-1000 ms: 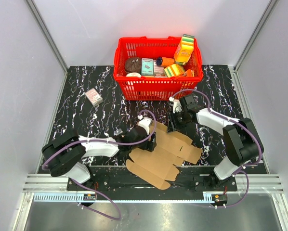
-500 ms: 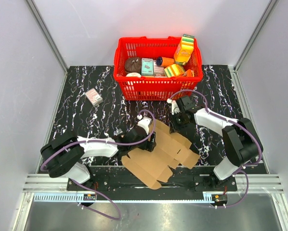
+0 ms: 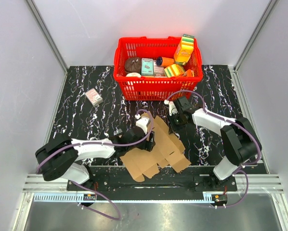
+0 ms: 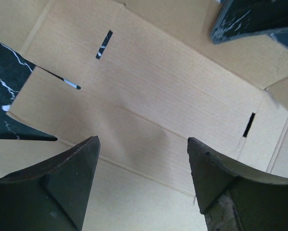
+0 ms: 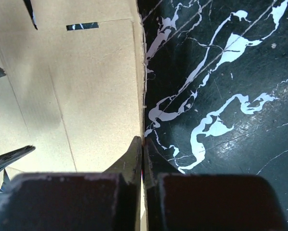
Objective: Fold the paper box
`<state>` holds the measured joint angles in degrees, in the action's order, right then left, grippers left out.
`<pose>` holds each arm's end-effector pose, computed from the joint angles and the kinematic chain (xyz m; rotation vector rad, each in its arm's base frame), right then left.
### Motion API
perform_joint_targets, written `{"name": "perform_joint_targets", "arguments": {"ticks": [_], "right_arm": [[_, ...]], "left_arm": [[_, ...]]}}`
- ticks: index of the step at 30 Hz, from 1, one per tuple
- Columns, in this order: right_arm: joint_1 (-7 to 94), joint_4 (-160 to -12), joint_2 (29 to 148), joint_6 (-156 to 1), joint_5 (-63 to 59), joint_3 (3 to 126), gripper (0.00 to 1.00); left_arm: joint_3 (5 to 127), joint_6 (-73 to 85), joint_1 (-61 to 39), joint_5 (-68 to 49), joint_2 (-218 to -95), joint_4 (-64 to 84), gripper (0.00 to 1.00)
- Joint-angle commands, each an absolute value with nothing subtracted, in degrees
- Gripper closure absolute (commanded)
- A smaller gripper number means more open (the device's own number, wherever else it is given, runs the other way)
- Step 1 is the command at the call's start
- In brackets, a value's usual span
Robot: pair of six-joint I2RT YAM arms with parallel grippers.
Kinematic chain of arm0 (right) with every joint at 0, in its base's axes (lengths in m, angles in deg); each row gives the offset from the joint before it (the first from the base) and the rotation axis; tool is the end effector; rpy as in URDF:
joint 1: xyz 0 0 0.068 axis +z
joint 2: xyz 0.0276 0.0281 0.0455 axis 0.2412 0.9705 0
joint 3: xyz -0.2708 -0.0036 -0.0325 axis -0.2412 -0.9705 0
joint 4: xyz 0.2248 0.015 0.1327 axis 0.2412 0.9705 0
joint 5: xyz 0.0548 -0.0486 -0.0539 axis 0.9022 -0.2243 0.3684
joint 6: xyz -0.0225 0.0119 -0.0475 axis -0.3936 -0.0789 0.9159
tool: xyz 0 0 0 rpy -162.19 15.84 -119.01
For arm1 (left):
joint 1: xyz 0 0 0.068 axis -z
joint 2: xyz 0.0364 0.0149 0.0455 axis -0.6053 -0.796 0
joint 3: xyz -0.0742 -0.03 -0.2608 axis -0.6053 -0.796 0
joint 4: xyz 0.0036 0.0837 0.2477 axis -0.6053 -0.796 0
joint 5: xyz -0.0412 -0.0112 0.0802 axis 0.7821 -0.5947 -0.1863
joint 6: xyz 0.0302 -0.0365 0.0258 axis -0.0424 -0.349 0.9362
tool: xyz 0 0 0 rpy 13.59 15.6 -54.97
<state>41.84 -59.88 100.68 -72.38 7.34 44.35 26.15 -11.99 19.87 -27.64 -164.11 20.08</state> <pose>0.2708 0.1552 0.1742 -0.7082 2.6492 0.5579 0.1542 -0.2271 0.1555 0.4484 2.2644 -0.6180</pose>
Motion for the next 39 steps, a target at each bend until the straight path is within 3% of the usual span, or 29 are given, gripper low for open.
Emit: {"name": "perform_joint_targets", "arguments": {"ticks": [1,11,16,18,32,39], "right_arm": [[43.4,-59.82,98.4,-72.31,6.65,46.76,1.0],[45.69,-61.31,92.17,-74.86,9.37,46.59,1.0],[47.62,-60.44,87.68,-74.6,9.63,47.55,1.0],[48.06,-58.24,87.33,-73.37,10.16,48.43,1.0],[49.03,-48.39,88.38,-65.82,18.86,54.23,1.0],[48.94,-46.72,87.33,-64.67,18.25,54.58,1.0]], "left_arm": [[26.62,-10.3,20.14,-31.54,-156.34,18.98,0.21],[28.46,-2.49,8.21,-23.39,-140.07,12.91,0.27],[29.34,4.2,5.38,-19.61,-137.42,10.36,0.05],[29.43,7.1,5.11,-18.11,-136.98,10.79,0.01],[36.28,22.31,-0.15,-0.8,-142.78,13.52,0.01],[38.13,22.93,-4.03,7.82,-146.38,12.38,0.11]]}}
